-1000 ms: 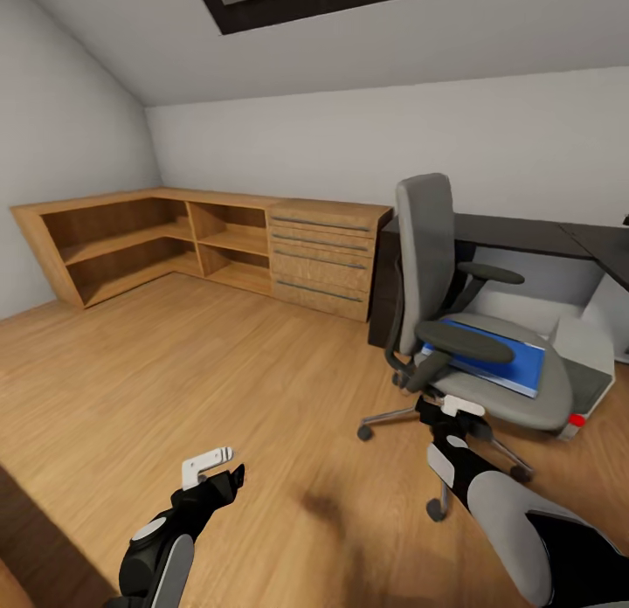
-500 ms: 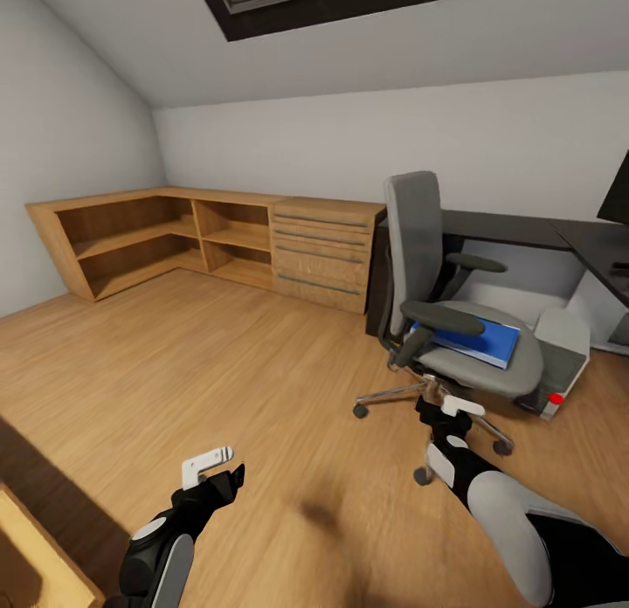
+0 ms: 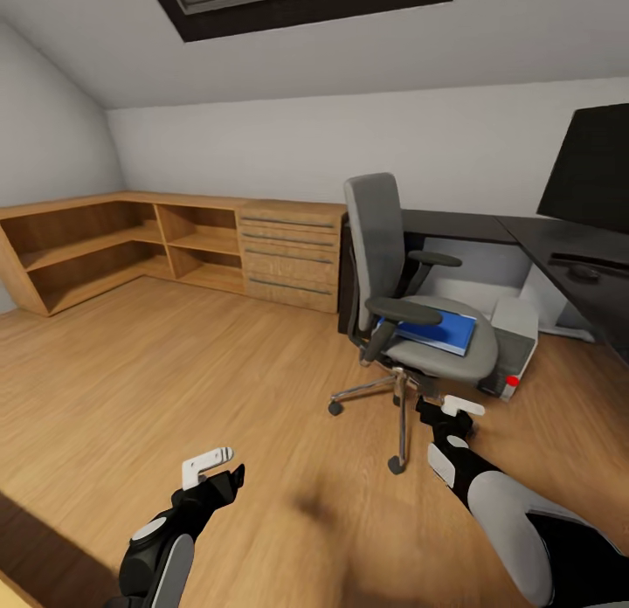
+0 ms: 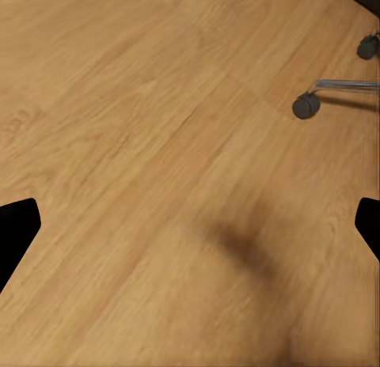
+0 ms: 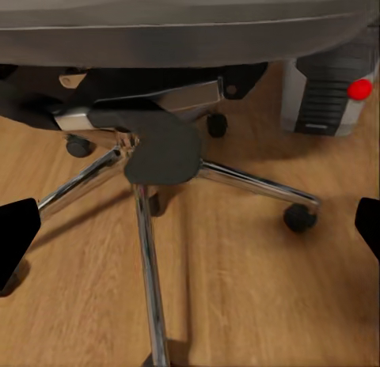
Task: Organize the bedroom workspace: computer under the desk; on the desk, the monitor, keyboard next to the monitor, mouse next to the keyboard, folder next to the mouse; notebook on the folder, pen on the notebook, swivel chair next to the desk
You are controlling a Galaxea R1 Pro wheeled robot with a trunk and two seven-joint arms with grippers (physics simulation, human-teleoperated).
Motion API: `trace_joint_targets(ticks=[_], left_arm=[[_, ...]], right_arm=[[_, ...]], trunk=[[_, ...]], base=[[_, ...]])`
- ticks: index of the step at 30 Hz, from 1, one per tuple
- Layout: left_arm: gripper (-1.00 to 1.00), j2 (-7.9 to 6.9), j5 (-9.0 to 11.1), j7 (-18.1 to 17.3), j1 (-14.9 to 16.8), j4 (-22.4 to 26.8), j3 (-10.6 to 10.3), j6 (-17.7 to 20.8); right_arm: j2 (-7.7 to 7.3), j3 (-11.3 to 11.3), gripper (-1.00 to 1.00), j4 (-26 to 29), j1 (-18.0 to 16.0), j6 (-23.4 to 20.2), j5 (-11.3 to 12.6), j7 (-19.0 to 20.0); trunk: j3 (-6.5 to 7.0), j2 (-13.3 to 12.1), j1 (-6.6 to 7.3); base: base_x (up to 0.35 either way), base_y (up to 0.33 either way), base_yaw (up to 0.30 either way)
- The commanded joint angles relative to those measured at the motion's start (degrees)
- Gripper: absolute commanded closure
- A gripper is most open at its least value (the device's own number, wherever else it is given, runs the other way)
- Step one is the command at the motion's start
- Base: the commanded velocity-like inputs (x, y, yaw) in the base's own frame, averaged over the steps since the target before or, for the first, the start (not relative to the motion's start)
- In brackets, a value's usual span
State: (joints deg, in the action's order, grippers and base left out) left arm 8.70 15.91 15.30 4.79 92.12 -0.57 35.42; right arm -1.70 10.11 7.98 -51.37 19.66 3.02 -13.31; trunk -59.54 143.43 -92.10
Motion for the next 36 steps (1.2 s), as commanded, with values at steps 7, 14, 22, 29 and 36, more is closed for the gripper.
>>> trace_joint_targets(ticks=[7,14,22,29,36], left_arm=[[-1.00,0.00,0.6,0.5,0.0,0.1,0.0,0.2],[-1.00,0.00,0.6,0.5,0.0,0.1,0.0,0.2],[-1.00,0.00,0.6,0.5,0.0,0.1,0.0,0.2],[-1.00,-0.12,0.3,0.9,0.0,-1.2,0.0,-0.3],[-1.00,-0.40,0.3,0.9,0.0,-2.6,0.0,-0.3]], right_arm=[[-0.06,0.1,-1.00,-0.1,0.0,0.3,0.4,0.2],[-0.04,0.1,-1.00,-0.1,0.0,0.3,0.5,0.3],[0.09,0.1,-1.00,-0.1,0.0,0.3,0.6,0.4],[-1.26,1.0,-1.00,1.1,0.0,-1.0,2.0,2.1],[0.69,-0.5,-1.00,2.4,0.0,-0.2,2.3,1.7]], trunk=[[0.13,0.0,0.01],[0.22,0.0,0.01],[0.23,0.0,0.01],[0.23,0.0,0.01],[0.23,0.0,0.01]], base=[[0.000,0.000,-0.256],[0.000,0.000,-0.273],[0.000,0.000,-0.121],[0.000,0.000,-0.008],[0.000,0.000,0.000]])
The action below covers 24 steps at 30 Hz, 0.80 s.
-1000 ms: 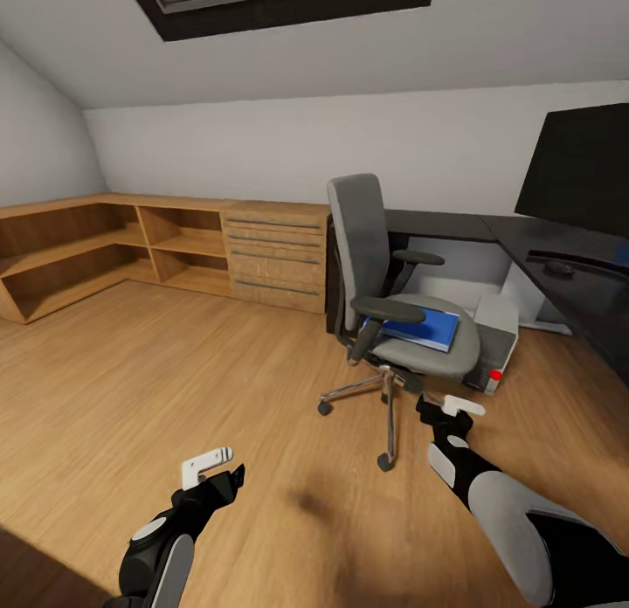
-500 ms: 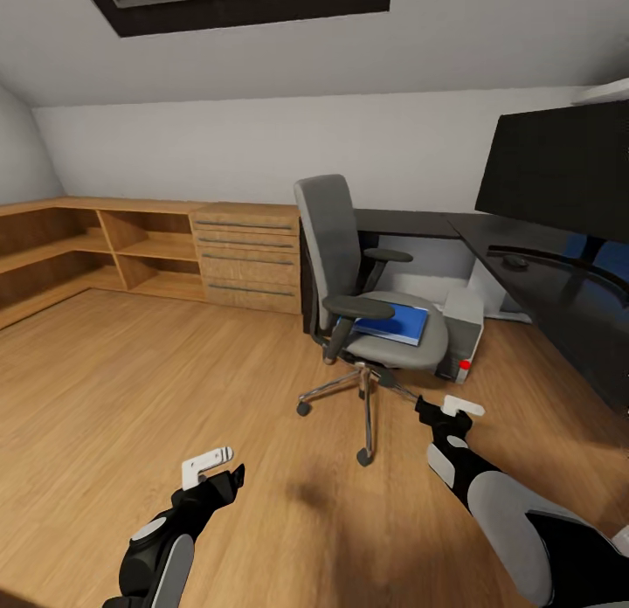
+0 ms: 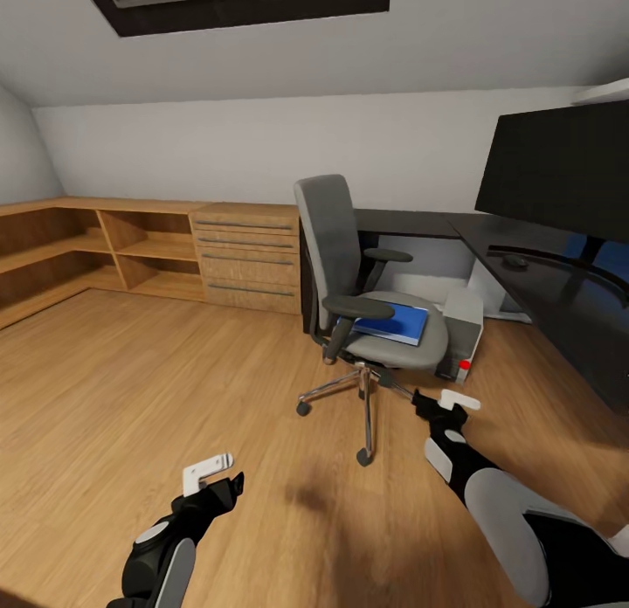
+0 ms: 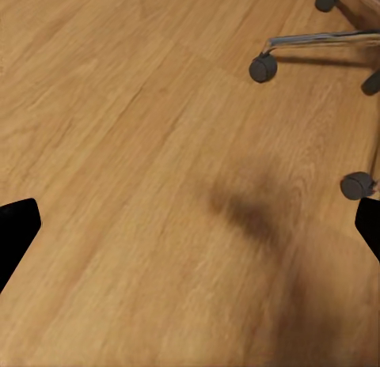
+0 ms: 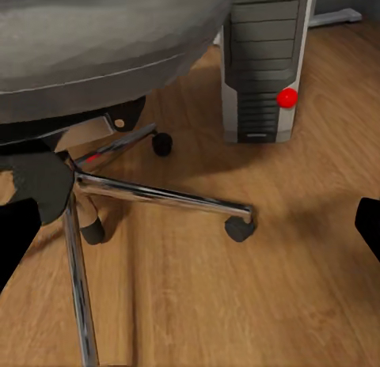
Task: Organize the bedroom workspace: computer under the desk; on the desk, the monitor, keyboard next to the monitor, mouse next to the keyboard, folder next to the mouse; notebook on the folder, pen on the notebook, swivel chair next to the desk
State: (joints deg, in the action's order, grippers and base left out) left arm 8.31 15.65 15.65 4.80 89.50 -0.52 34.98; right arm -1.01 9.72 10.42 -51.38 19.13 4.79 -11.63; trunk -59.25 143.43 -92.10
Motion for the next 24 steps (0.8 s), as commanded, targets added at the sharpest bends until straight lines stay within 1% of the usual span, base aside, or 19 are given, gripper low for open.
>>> trace_joint_targets(ticks=[1,5,12,19,24], left_arm=[[-1.00,-0.12,0.6,0.5,0.0,0.0,-0.1,0.2],[-1.00,-0.45,0.6,0.5,0.0,-0.1,-0.1,0.2],[-1.00,-0.57,0.7,0.5,0.0,-0.1,-0.1,0.2],[-1.00,-0.60,0.7,0.5,0.0,-0.1,-0.1,0.2],[-1.00,-0.59,0.6,0.5,0.0,-0.1,-0.1,0.2]], right_arm=[[0.33,-0.1,-1.00,0.2,0.0,0.6,0.2,-0.3],[1.62,-0.1,-1.00,1.4,0.0,1.9,-1.2,-1.6],[3.89,-0.1,-1.00,1.9,0.0,4.1,-3.5,-1.8],[6.15,-0.1,-1.00,2.0,0.0,6.3,-3.5,-1.7],[6.18,-0.1,-1.00,2.0,0.0,6.9,-3.4,-1.8]], trunk=[[-0.05,0.0,0.01],[-0.05,0.0,0.01],[-0.05,0.0,0.01],[-0.05,0.0,0.01],[-0.05,0.0,0.01]], base=[[0.000,0.000,0.000],[0.000,0.000,0.000],[0.000,0.000,0.000],[0.000,0.000,0.000],[0.000,0.000,0.000]])
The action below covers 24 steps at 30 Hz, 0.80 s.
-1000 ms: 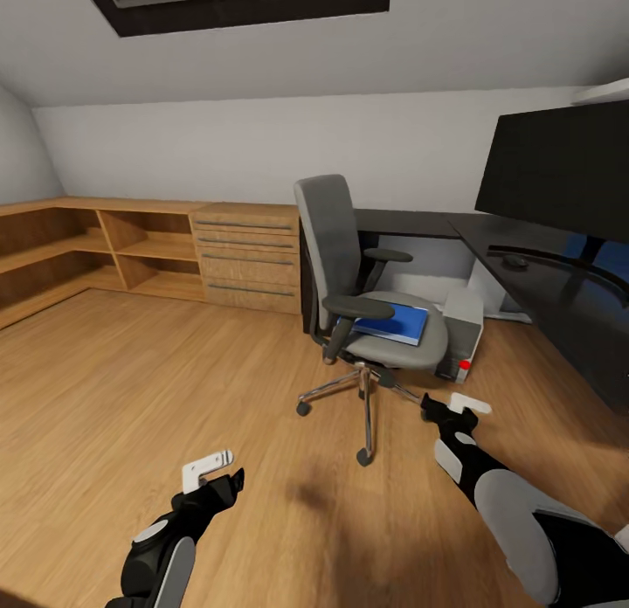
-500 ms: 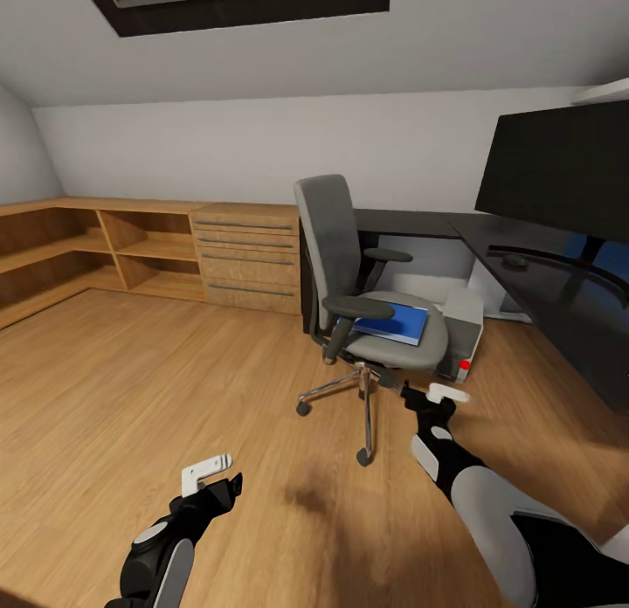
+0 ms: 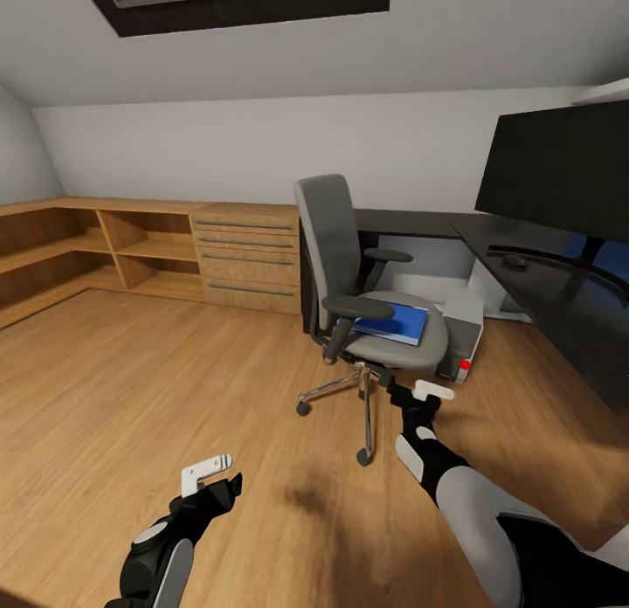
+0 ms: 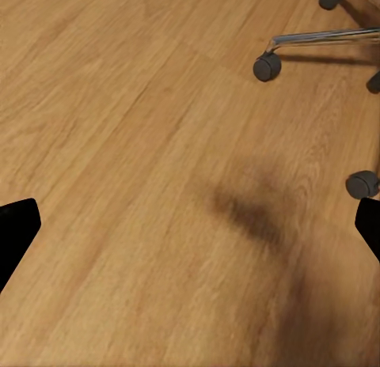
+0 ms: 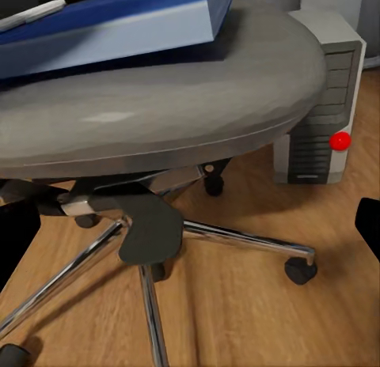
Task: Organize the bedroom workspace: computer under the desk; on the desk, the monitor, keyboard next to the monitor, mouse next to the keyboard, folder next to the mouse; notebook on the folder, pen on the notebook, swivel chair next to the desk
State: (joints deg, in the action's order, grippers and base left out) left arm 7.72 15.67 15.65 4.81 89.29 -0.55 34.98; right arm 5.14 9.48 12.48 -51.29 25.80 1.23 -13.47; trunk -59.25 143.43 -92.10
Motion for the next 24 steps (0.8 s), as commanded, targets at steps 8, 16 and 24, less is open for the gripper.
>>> trace_joint_targets(ticks=[8,16,24], left_arm=[[-1.00,0.01,0.6,0.5,0.0,0.0,-0.1,0.2],[-1.00,0.01,0.7,0.5,0.0,0.0,-0.1,0.2],[-1.00,0.01,0.7,0.6,0.0,-0.1,-0.1,0.2]], right_arm=[[-0.20,3.9,-1.00,0.0,0.0,0.0,0.2,0.0],[-1.56,6.1,-1.00,0.0,0.0,-0.3,0.8,0.1],[-3.20,10.7,-1.00,0.1,0.0,-1.9,10.6,0.2]], trunk=[[-0.05,0.0,0.01],[-0.05,0.0,0.01],[-0.05,0.0,0.01]], base=[[0.000,0.000,0.000],[0.000,0.000,0.000],[0.000,0.000,0.000]])
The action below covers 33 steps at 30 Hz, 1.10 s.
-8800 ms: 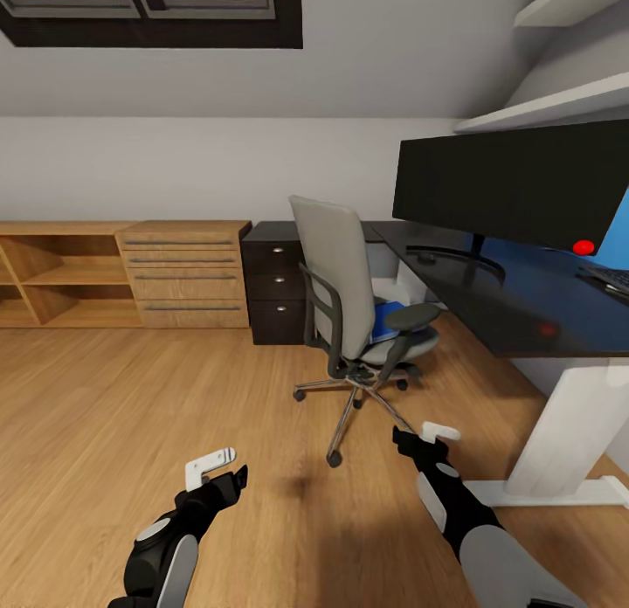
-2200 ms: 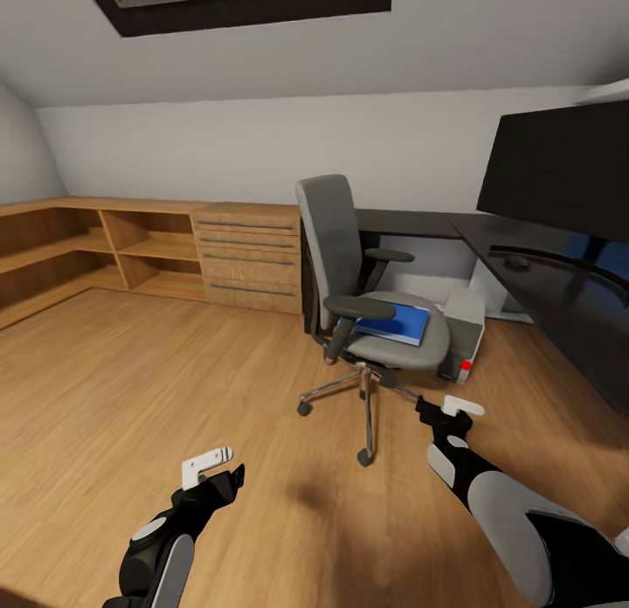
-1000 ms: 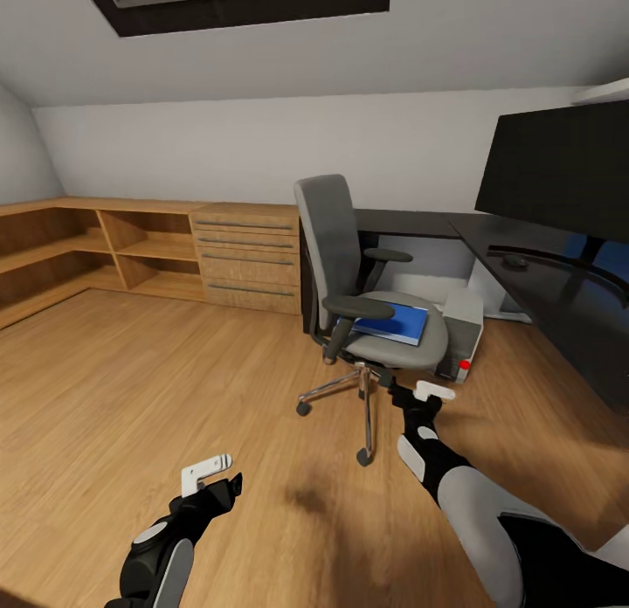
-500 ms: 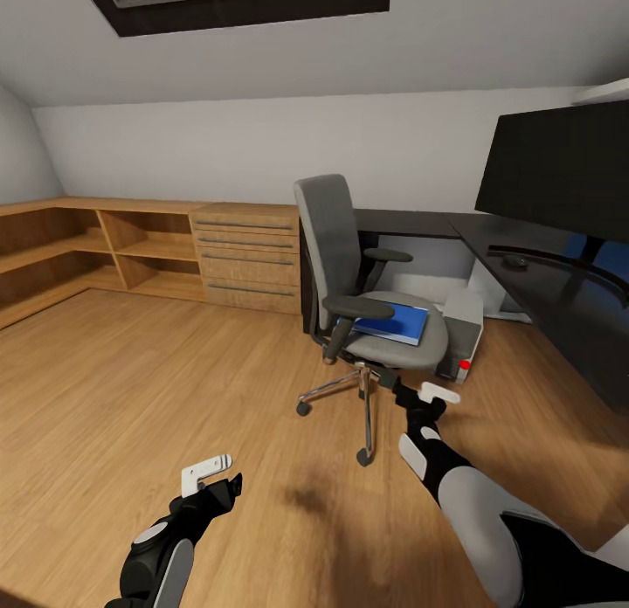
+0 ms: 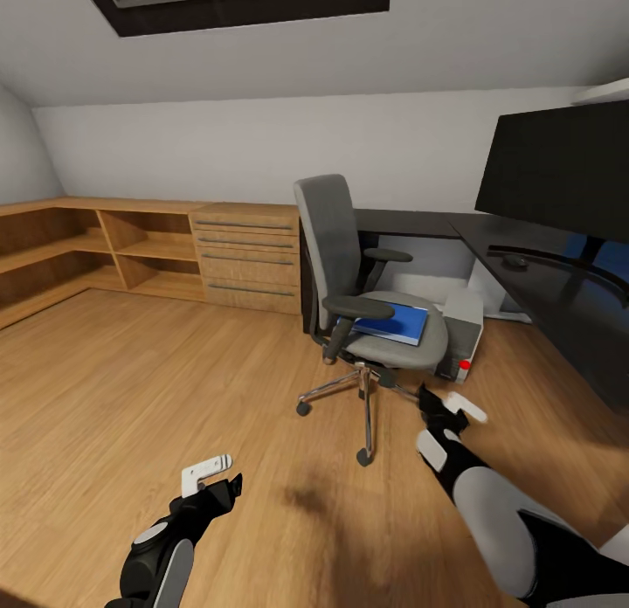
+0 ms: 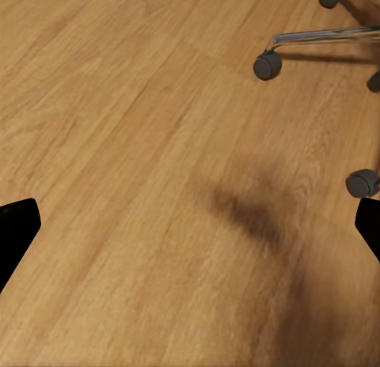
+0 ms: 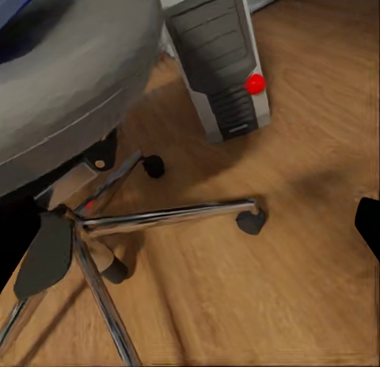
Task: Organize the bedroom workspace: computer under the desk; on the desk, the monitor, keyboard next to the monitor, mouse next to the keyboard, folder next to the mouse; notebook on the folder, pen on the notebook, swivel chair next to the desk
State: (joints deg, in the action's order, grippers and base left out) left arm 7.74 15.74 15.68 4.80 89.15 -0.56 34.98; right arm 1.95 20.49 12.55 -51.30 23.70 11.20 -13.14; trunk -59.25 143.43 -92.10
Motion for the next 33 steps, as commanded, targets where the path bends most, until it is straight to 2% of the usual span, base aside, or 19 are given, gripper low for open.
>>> trace_joint_targets(ticks=[1,5,10,14,15,16,17,18,19,21,22,27,28,33], left_arm=[[-1.00,0.00,0.6,0.5,0.0,0.1,-0.1,0.2],[-1.00,0.00,0.6,0.5,0.0,0.1,-0.1,0.2],[-1.00,0.00,0.6,0.6,0.0,0.1,-0.1,0.2],[-1.00,0.00,0.6,0.5,0.0,0.1,-0.1,0.2],[-1.00,0.00,0.6,0.5,0.0,0.1,-0.1,0.2],[-1.00,0.00,0.6,0.6,0.0,0.1,-0.1,0.2],[-1.00,0.00,0.6,0.5,0.0,0.1,-0.1,0.2],[-1.00,0.00,0.6,0.5,0.0,0.1,-0.1,0.2],[-1.00,0.00,0.6,0.5,0.0,0.1,-0.1,0.2],[-1.00,0.00,0.6,0.5,0.0,0.1,-0.1,0.2],[-1.00,0.00,0.6,0.5,0.0,0.1,-0.1,0.2],[-1.00,0.00,0.6,0.5,0.0,0.1,-0.1,0.2],[-1.00,0.00,0.6,0.6,0.0,0.1,-0.1,0.2],[-1.00,0.00,0.6,0.6,0.0,0.1,-0.1,0.2]], right_arm=[[-0.52,0.1,-1.00,0.0,0.0,-0.9,2.2,0.1],[-1.59,0.5,-1.00,0.1,0.0,-3.7,4.1,1.7],[-3.06,1.0,-1.00,0.1,0.0,-8.2,6.0,6.1],[-4.62,1.7,-1.00,0.1,0.0,-12.8,9.3,10.1],[-5.47,1.9,-1.00,0.1,0.0,-15.3,11.7,11.9],[-5.94,2.0,-1.00,0.1,0.0,-16.6,13.0,12.8],[-6.92,2.2,-1.00,0.1,0.0,-19.1,15.8,14.5],[-7.92,2.3,-1.00,0.1,0.0,-21.7,18.8,16.4],[-9.33,2.4,-1.00,0.0,0.0,-25.8,23.5,19.4],[-10.06,2.3,-1.00,0.0,0.0,-28.2,26.3,21.7],[-10.64,2.3,-1.00,0.0,0.0,-30.2,28.5,24.1],[-11.46,2.3,-1.00,-0.1,0.0,-32.6,31.5,30.8],[-12.31,2.3,-1.00,-0.2,0.0,-33.6,32.6,37.1],[-12.84,2.3,-1.00,-0.3,0.1,-33.8,32.9,40.7]], trunk=[[-0.05,0.0,0.01],[-0.05,0.0,0.01],[-0.05,0.0,0.01],[-0.05,0.0,0.01],[-0.05,0.0,0.01],[-0.05,0.0,0.01],[-0.05,0.0,0.01],[-0.05,0.0,0.01],[-0.05,0.0,0.01],[-0.05,0.0,0.01],[-0.05,0.0,0.01],[-0.05,0.0,0.01],[-0.05,0.0,0.01],[-0.05,0.0,0.01]], base=[[0.000,0.000,0.000],[0.000,0.000,0.000],[0.000,0.000,0.000],[0.000,0.000,0.000],[0.000,0.000,0.000],[0.000,0.000,0.000],[0.000,0.000,0.000],[0.000,0.000,0.000],[0.000,0.000,0.000],[0.000,0.000,0.000],[0.000,0.000,0.000],[0.000,0.000,0.000],[0.000,0.000,0.000],[0.000,0.000,0.000]])
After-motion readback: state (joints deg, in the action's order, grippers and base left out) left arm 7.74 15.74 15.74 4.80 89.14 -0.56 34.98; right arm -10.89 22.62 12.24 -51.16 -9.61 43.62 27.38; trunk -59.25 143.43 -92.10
